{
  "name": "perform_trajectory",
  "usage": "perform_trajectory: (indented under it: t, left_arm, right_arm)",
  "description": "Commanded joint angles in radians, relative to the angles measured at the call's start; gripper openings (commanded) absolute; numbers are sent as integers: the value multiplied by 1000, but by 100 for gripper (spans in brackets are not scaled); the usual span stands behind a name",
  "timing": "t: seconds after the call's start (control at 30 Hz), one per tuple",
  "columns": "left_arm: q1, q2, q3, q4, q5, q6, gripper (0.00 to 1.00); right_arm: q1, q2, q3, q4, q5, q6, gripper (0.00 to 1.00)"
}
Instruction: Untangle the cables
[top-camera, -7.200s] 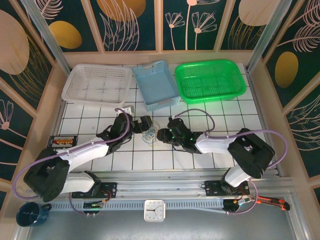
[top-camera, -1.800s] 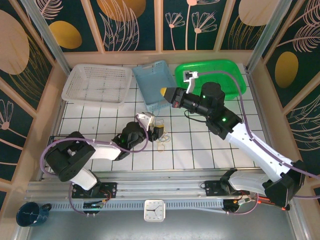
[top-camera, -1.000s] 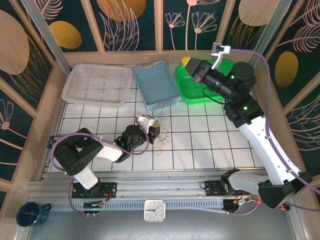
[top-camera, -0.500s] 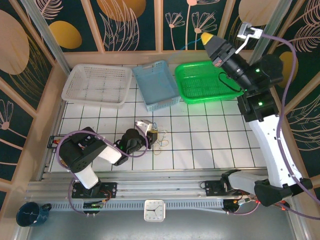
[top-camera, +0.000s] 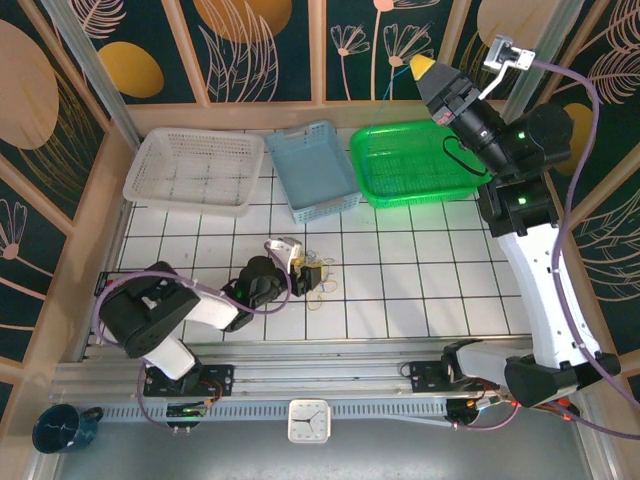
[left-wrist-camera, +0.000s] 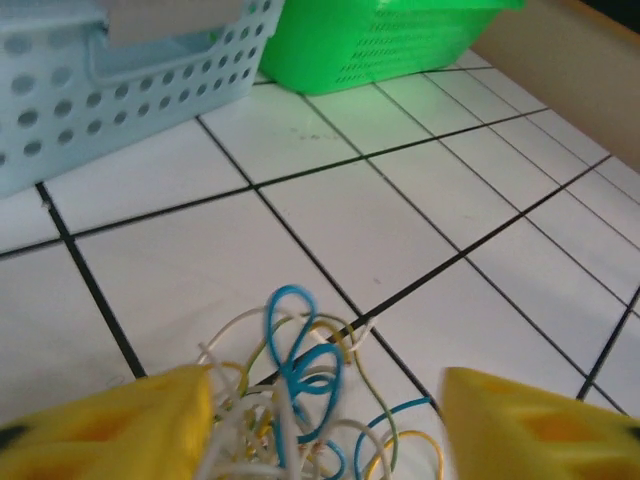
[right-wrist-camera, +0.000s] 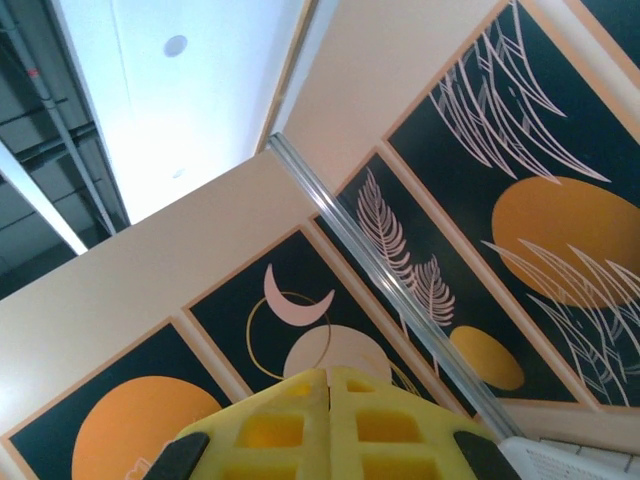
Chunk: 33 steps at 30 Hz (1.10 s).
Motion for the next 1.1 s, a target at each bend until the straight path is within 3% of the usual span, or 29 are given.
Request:
perform_trajectory:
  t: [0.0,0.07,0.1,0.47,0.83,1.07]
  left_arm:
    - [-3,-90,0,-52,0,-29,81]
    - [-3,-143,-2,-87,-7,-39,97]
    - [-4,-171,-2,-107,-13,-44,99]
    - [-2,-369,17,-328,-228,-144,99]
    - [-2,-376,61,-369,-207,-173,99]
    - [-2,-379,61,-355,-195,-186,99]
  right_arm:
    - [-14,-4,-17,24,4,-17,0]
    - [-17,4,-25,25,10,-21,0]
    - [-20,10,-27,25,13,-24,0]
    - [-41,142,-1,35,146,-121,0]
    - [-62,351,-4,59,412,-306,0]
    - [-84,503,-86,62,478,-331,0]
